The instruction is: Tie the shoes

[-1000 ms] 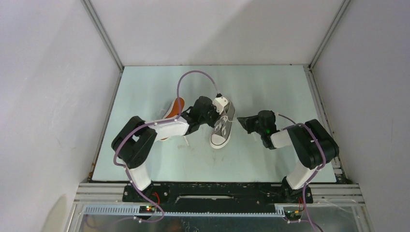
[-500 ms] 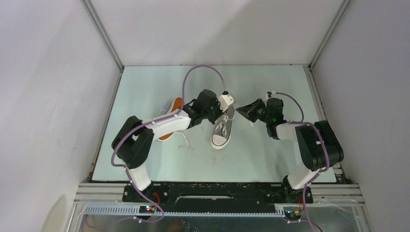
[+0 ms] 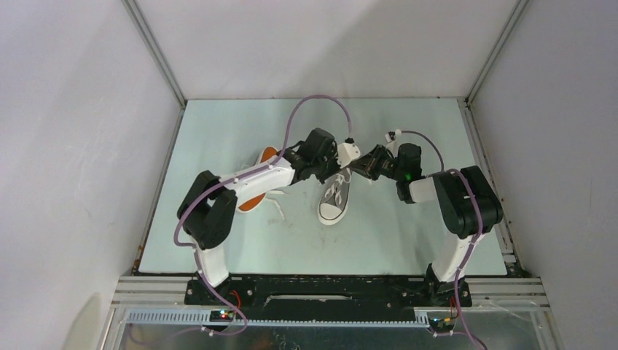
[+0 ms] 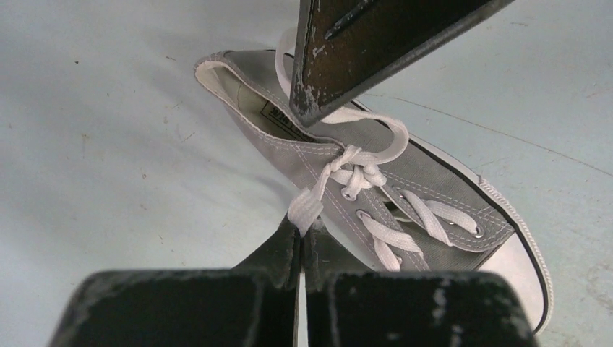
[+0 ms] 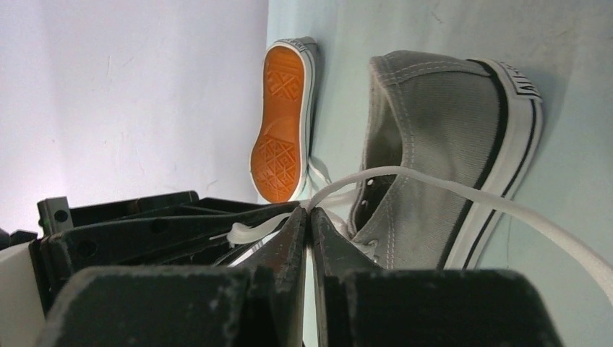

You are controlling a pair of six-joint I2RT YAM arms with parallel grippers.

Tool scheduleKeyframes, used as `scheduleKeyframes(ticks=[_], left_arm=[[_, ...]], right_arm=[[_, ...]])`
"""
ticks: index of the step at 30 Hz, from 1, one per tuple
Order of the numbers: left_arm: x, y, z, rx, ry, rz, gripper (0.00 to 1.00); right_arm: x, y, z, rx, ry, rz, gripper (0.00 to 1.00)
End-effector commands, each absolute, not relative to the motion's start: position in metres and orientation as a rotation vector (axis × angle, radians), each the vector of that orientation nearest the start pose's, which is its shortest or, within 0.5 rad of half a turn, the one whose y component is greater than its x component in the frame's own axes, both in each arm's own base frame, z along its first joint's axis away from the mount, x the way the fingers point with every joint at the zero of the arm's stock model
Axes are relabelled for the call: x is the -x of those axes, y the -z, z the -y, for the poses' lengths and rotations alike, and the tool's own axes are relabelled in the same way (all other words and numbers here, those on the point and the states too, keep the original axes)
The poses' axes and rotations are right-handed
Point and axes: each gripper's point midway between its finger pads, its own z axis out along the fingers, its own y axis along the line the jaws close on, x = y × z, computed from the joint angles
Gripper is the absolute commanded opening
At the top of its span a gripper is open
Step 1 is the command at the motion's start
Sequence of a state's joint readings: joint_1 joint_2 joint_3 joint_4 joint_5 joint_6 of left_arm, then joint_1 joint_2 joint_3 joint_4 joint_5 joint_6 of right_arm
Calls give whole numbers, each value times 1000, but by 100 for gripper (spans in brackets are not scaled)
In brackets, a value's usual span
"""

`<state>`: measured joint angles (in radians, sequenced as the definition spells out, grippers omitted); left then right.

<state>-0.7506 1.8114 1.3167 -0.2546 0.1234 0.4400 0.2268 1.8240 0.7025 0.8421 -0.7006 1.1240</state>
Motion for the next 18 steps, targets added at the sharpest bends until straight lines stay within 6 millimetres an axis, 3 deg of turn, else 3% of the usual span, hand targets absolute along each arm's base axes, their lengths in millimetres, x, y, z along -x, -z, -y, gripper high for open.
scheduleKeyframes(ticks=[1,8,18], left_arm=[[-355,-112,334,-1450,257,-1880,0],[-356,-106,344,-1495,293,-1895,0],[-357,-102,349,-1514,314,-1904,0]], right_arm=[[-380,-130,-240,-198,-1574,-1965,8],[-378,-133,-243,-136,-1590,-1936,10],[-371,-132,-249,-75,-1621,-1927,29]])
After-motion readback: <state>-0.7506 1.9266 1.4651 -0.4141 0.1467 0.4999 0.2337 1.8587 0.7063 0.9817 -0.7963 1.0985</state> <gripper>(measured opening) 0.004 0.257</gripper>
